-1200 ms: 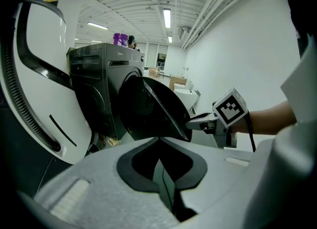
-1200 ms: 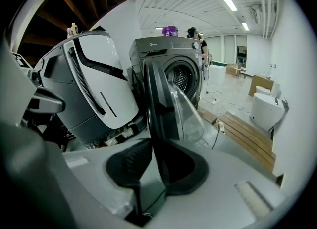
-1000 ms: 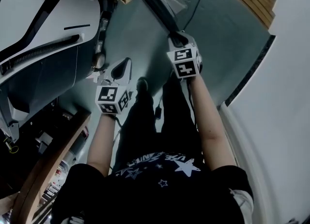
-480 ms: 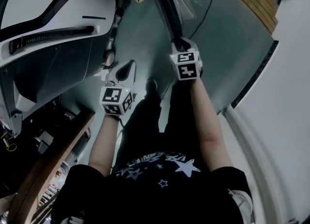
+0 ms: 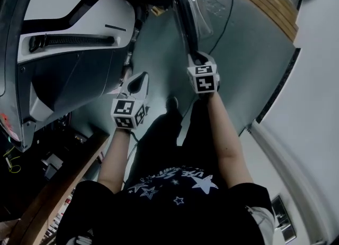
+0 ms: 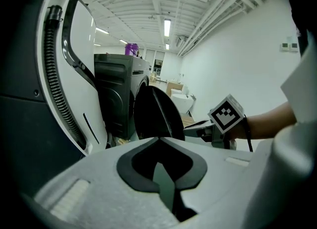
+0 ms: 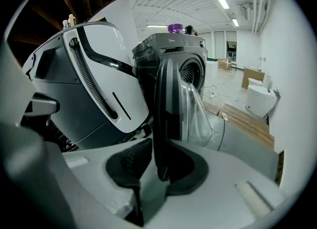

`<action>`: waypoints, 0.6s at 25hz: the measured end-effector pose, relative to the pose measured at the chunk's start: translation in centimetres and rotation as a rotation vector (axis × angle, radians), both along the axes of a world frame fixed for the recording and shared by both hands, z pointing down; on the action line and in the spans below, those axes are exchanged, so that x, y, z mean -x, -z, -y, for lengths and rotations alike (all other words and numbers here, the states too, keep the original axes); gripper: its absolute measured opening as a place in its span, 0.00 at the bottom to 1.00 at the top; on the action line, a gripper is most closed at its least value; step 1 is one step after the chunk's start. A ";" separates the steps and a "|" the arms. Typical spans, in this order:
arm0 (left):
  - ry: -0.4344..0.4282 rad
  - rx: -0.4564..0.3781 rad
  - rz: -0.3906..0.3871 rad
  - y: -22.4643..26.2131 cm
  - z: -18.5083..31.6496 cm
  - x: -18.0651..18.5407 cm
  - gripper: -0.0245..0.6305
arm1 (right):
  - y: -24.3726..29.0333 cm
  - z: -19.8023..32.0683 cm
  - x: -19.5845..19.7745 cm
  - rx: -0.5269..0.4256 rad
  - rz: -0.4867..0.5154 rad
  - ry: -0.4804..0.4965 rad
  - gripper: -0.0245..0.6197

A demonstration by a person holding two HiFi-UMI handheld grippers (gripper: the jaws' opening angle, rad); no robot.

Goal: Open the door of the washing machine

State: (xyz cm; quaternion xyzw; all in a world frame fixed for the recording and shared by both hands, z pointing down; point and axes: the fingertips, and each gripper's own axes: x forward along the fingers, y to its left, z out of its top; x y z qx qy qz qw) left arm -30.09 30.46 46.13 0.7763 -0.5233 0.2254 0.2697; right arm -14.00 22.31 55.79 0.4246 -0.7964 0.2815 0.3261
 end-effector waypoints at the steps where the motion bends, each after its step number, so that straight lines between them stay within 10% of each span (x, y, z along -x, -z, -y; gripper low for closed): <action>1: -0.007 -0.007 -0.001 0.4 -0.1 0.2 0.05 | 0.6 -0.3 0.0 -0.002 -0.004 -0.002 0.17; 15: -0.091 -0.181 -0.047 10.6 0.3 -1.3 0.05 | 16.9 -1.6 -4.4 -0.229 0.005 -0.130 0.10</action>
